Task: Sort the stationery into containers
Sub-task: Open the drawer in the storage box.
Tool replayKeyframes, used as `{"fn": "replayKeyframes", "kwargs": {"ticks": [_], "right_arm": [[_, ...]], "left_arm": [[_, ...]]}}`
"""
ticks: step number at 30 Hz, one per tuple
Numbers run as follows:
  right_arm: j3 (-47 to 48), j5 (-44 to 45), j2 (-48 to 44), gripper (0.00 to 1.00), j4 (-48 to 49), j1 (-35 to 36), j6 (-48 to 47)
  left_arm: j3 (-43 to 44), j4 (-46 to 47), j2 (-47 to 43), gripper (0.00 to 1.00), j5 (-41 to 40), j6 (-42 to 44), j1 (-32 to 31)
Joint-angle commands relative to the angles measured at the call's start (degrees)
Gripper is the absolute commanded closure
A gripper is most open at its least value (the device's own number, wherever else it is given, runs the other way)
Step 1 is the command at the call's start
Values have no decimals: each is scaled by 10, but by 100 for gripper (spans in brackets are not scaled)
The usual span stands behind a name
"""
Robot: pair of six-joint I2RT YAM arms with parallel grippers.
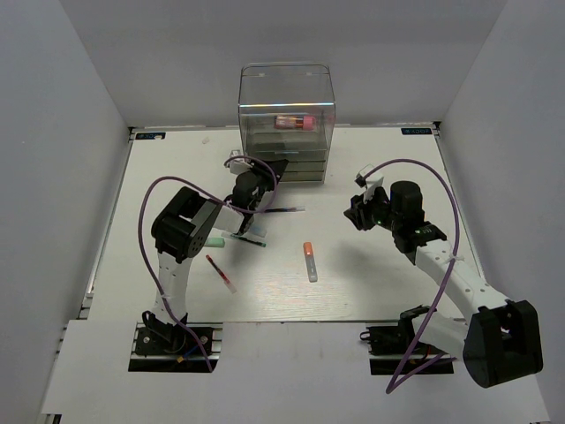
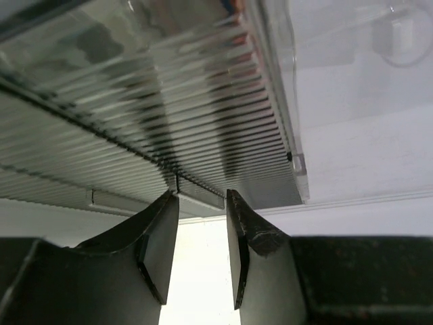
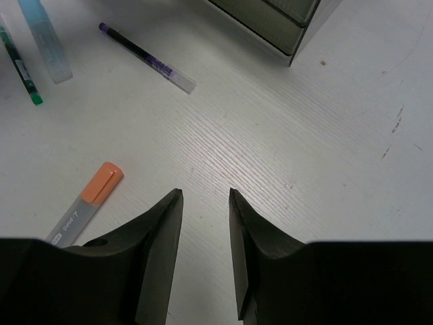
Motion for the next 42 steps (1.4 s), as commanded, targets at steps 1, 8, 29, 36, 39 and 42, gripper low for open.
{"fn": "replayKeyframes", "kwargs": {"ticks": [1, 8, 29, 36, 39, 42], "right_arm": [[-3, -1, -15, 60, 22, -4, -8], [-6, 2, -16, 59, 24, -4, -9], [-18, -49, -13, 47, 18, -4, -26], [-16, -79, 3, 38, 3, -2, -45], [-17, -89, 8, 36, -1, -2, -50], [-19, -91, 11, 36, -3, -2, -54]], "left_arm": [[27, -6, 3, 55, -12, -1, 7], [38, -23, 9, 67, -24, -1, 7], [-172, 89, -69, 99, 5, -19, -5], [-186, 46, -92, 90, 31, -19, -11], [-191, 20, -105, 88, 44, -19, -11], [-197, -6, -122, 86, 55, -19, -11]]}}
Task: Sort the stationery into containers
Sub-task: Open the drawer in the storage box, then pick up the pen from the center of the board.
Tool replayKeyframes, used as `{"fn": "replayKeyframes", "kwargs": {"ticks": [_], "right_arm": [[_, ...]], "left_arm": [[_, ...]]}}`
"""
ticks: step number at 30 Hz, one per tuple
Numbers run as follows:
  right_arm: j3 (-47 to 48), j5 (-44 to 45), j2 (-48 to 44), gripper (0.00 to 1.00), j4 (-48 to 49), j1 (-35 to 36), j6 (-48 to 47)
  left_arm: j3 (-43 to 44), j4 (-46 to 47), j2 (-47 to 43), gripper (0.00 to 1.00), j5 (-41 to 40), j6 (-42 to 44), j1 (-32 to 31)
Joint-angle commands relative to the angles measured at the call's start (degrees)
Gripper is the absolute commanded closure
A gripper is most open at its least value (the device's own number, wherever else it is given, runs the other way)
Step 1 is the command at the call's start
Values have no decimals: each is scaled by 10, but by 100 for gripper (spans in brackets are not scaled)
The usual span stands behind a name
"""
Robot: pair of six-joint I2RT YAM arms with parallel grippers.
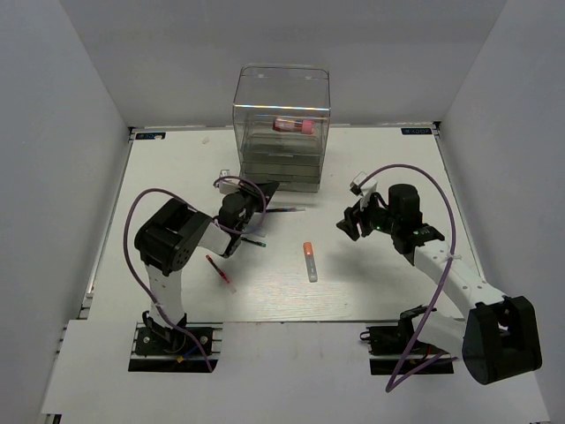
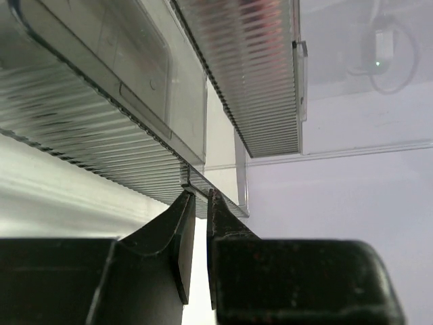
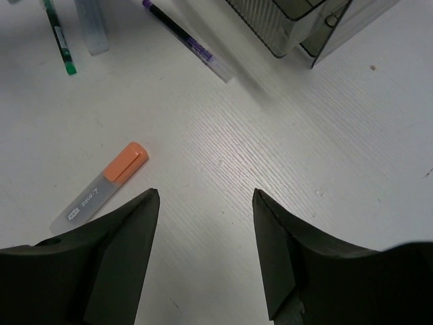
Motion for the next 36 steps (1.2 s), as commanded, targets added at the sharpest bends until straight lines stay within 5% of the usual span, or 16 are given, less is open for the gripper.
{"fn": "replayKeyframes", "kwargs": {"ticks": [1, 6, 7, 11, 18, 23, 28, 36], "right_arm": [[-3, -20, 4, 36, 1, 1, -13], [-3, -24, 11, 36, -2, 1, -17], [-4, -28, 13, 34, -2, 1, -23], [1, -49, 20, 27, -30, 4, -38], [13, -55, 37, 25, -48, 22, -48], [31, -34, 81, 28, -77, 76, -65], [82, 28, 148, 33, -131, 125, -54], [166, 66, 228, 34, -169, 154, 83]], "left_arm": [[-24, -84, -32, 86, 31, 16, -3], [-37, -113, -53, 77, 43, 27, -3], [-37, -113, -60, 63, 43, 27, -3], [-42, -148, -88, 37, 61, 45, -3], [-60, -237, -178, 32, 74, 105, -3], [-59, -401, -289, 24, 85, 182, -3], [66, -732, -391, 7, 32, 315, 11], [82, -899, -453, 1, -68, 361, 11]]}}
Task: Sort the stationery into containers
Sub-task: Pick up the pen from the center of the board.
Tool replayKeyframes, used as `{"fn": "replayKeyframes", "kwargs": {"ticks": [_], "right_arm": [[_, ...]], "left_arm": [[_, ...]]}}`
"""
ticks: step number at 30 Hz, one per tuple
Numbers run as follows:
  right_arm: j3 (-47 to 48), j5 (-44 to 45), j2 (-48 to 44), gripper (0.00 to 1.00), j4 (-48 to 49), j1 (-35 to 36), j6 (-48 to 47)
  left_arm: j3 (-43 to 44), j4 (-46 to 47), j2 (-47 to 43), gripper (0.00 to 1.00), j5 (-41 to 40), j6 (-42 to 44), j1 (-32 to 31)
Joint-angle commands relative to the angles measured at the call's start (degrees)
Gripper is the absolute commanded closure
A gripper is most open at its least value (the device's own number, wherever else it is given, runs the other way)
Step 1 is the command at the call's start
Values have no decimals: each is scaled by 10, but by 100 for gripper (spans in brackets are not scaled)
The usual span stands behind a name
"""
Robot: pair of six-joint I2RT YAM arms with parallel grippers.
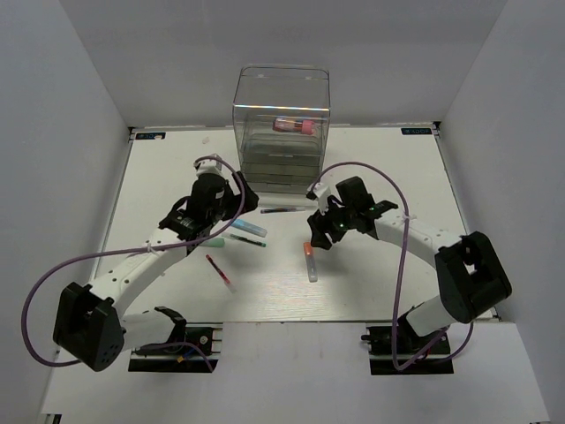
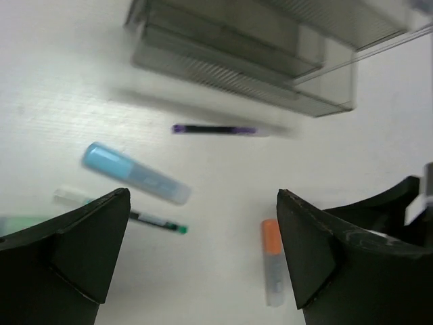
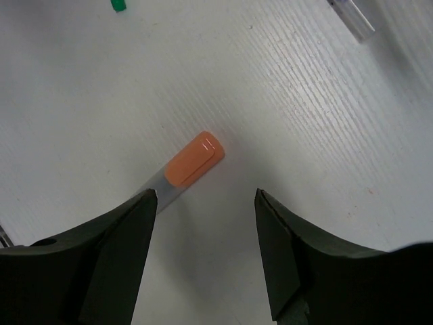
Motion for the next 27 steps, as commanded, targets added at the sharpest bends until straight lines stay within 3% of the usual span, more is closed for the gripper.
{"fn": "replayKeyframes", "kwargs": {"ticks": [1, 7, 12, 16, 23, 25, 27], "right_arm": [[28, 29, 24, 34, -21, 17, 86], [11, 61, 44, 33, -17, 49, 171], [0, 102, 47, 28, -17, 78, 189], [1, 143, 69, 26, -16, 99, 205], [14, 203, 120, 28, -21, 124, 210], [15, 225, 126, 32, -34, 130, 206], [25, 219, 128, 44, -40, 131, 196]], "left_arm": [[-12, -146, -25, 1, -62, 11, 3], [-82, -197, -129, 1, -75, -118, 3], [-129, -245, -254, 1, -115, -210, 3], [-148, -270, -300, 1, -148, -266, 3], [-167, -312, -284, 1, -165, -351, 3], [-152, -320, -261, 1, -177, -365, 3], [-146, -328, -246, 1, -191, -384, 3]]}}
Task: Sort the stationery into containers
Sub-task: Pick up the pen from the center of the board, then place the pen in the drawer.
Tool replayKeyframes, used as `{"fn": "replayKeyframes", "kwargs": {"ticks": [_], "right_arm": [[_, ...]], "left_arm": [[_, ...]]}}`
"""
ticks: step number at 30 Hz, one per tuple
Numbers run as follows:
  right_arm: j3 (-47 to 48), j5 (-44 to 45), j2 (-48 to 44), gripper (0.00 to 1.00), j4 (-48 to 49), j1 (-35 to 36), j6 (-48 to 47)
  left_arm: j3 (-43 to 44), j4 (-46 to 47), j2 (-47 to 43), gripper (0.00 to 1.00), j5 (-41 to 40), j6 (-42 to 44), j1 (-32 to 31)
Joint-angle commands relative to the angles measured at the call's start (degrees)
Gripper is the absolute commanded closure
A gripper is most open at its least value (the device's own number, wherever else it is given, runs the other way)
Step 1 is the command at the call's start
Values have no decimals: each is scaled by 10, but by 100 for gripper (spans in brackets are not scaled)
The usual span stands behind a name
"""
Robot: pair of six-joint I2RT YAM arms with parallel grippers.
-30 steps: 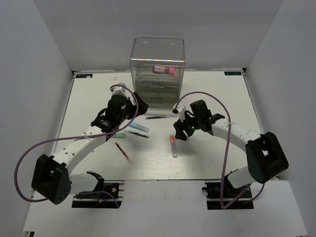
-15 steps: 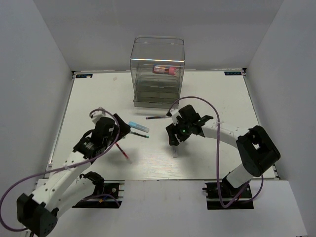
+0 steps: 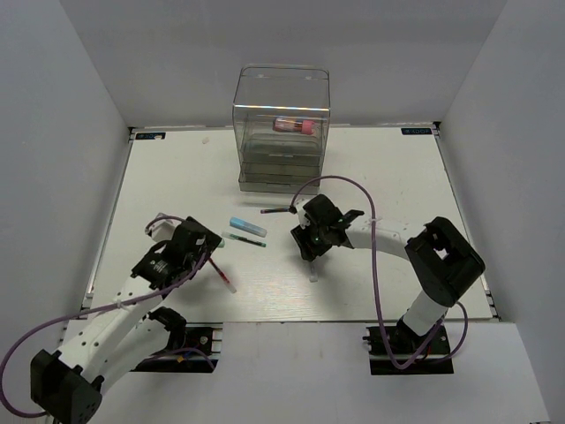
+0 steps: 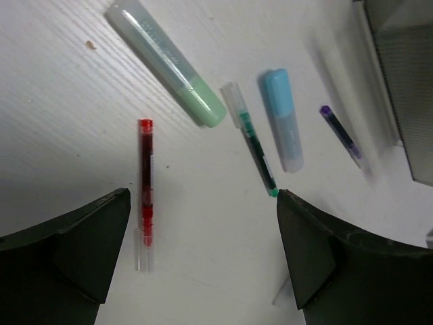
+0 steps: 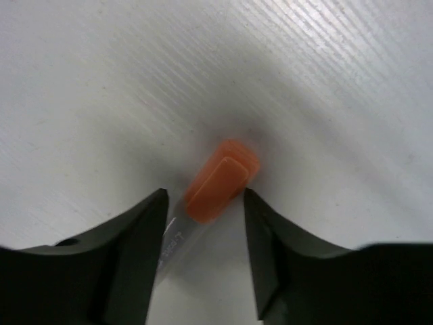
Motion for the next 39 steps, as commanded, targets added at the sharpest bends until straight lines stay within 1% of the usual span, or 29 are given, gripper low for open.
{"fn": "replayKeyframes", "kwargs": {"ticks": [1, 2, 4, 5, 6, 7, 9, 10, 11, 13, 15, 17, 18, 20, 21, 23, 24, 25, 26, 27, 28, 31, 32, 33, 34, 36, 37, 39], "right_arm": [[6, 34, 27, 49, -50, 8, -3], [11, 37, 27, 56, -53, 12, -12], [13, 37, 32, 63, -66, 13, -23], [15, 54, 34, 68, -68, 12, -33], [23, 53, 41, 77, -76, 15, -32], [27, 55, 43, 81, -83, 16, -33], [48, 69, 49, 89, -99, 18, -74], [63, 73, 48, 89, -102, 19, -83], [72, 79, 44, 92, -103, 15, -105], [104, 86, 33, 94, -102, 13, -159], [122, 92, 8, 96, -85, 15, -201], [161, 97, -11, 98, -65, 15, -246], [178, 96, -14, 98, -58, 15, -288], [199, 98, -25, 99, -32, 13, -319], [215, 93, -26, 99, -22, 14, -368], [262, 92, -6, 99, -29, 16, -401], [274, 88, 2, 99, -44, 15, -431], [306, 83, 8, 99, -49, 16, -462], [312, 87, 15, 100, -49, 15, -493], [316, 91, 29, 100, -23, 16, -506], [319, 100, 31, 100, -14, 16, -551], [316, 114, 46, 100, 51, 13, -587], [315, 117, 53, 100, 73, 13, -622], [310, 118, 59, 100, 81, 13, -633], [307, 116, 64, 100, 112, 11, -649], [293, 109, 75, 100, 128, 9, -678], [288, 103, 77, 100, 164, 8, -684], [274, 86, 82, 100, 180, 5, -691]], "left_arm": [[24, -26, 27, 1, -36, -50, 3], [24, -26, 32, 1, -43, -58, 3], [24, -26, 38, 1, -50, -70, 3], [24, -20, 52, 1, -57, -71, 3], [29, -20, 58, 1, -57, -71, 3], [30, -14, 64, 1, -63, -76, 3], [35, -8, 86, 1, -63, -76, 8], [41, -8, 94, 1, -63, -76, 8], [49, -8, 102, 1, -68, -76, 8], [54, -2, 121, 1, -68, -76, 8], [61, 11, 133, 1, -73, -76, 13], [66, 17, 156, 1, -73, -76, 20], [72, 23, 166, 1, -73, -71, 26], [78, 31, 196, 1, -67, -64, 33], [83, 31, 205, 1, -59, -64, 40], [89, 38, 226, 1, -51, -50, 47], [96, 38, 244, 1, -45, -50, 54], [102, 38, 252, 1, -39, -45, 54], [102, 44, 258, 1, -39, -38, 62], [109, 44, 258, 1, -32, -38, 69], [109, 44, 266, 1, -32, -30, 70], [114, 44, 273, 1, -21, -20, 83], [114, 44, 279, 1, -21, -20, 90], [114, 44, 279, 1, -16, -14, 90], [114, 44, 279, 1, -8, -14, 97], [119, 44, 292, 1, 6, -9, 103], [119, 44, 298, 1, 12, -4, 108], [124, 44, 306, 1, 20, -4, 113]]}}
